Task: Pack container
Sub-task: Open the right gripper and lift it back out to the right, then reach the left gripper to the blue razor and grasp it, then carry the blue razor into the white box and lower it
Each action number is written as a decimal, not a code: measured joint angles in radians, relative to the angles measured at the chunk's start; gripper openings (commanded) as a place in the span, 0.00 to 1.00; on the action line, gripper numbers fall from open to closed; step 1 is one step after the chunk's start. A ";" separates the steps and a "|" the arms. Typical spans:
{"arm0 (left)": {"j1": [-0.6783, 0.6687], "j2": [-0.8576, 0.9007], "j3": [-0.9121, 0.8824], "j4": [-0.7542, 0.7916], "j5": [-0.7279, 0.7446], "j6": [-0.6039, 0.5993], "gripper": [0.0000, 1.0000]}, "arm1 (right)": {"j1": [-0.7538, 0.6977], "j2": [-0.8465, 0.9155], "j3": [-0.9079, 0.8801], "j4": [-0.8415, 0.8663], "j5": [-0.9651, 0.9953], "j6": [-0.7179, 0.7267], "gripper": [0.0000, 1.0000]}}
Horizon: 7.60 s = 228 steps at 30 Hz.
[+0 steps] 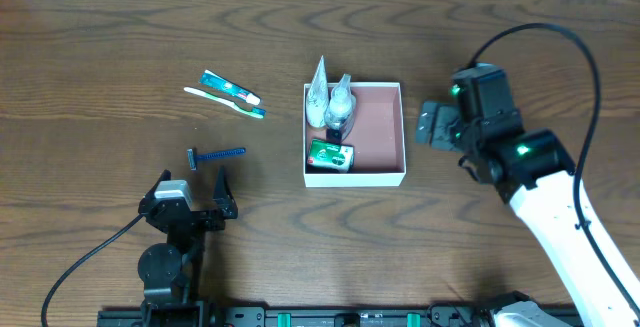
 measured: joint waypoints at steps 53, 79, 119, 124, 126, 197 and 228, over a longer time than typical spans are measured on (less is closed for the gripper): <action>0.000 1.450 1.054 -0.645 0.229 -0.315 0.86 | -0.264 0.150 -0.011 -0.003 0.020 0.129 0.99; 0.000 1.757 1.054 -0.634 -0.002 -1.146 0.61 | -0.264 0.150 -0.011 -0.003 0.020 0.129 0.99; 0.006 1.827 1.064 -0.641 0.053 -0.600 0.06 | -0.264 0.150 -0.011 -0.003 0.020 0.129 0.99; 0.006 1.821 1.070 -0.694 0.080 -0.469 0.06 | -0.264 0.150 -0.011 -0.003 0.020 0.129 0.99; 0.005 1.802 1.071 -0.717 0.087 -0.426 0.06 | -0.264 0.150 -0.011 -0.003 0.020 0.129 0.99; -0.904 1.749 1.131 -0.191 -0.446 -0.323 0.06 | -0.264 0.150 -0.011 -0.003 0.020 0.129 0.99; -0.904 1.762 1.131 -0.185 -0.493 -0.375 0.30 | -0.264 0.150 -0.011 -0.003 0.020 0.129 0.99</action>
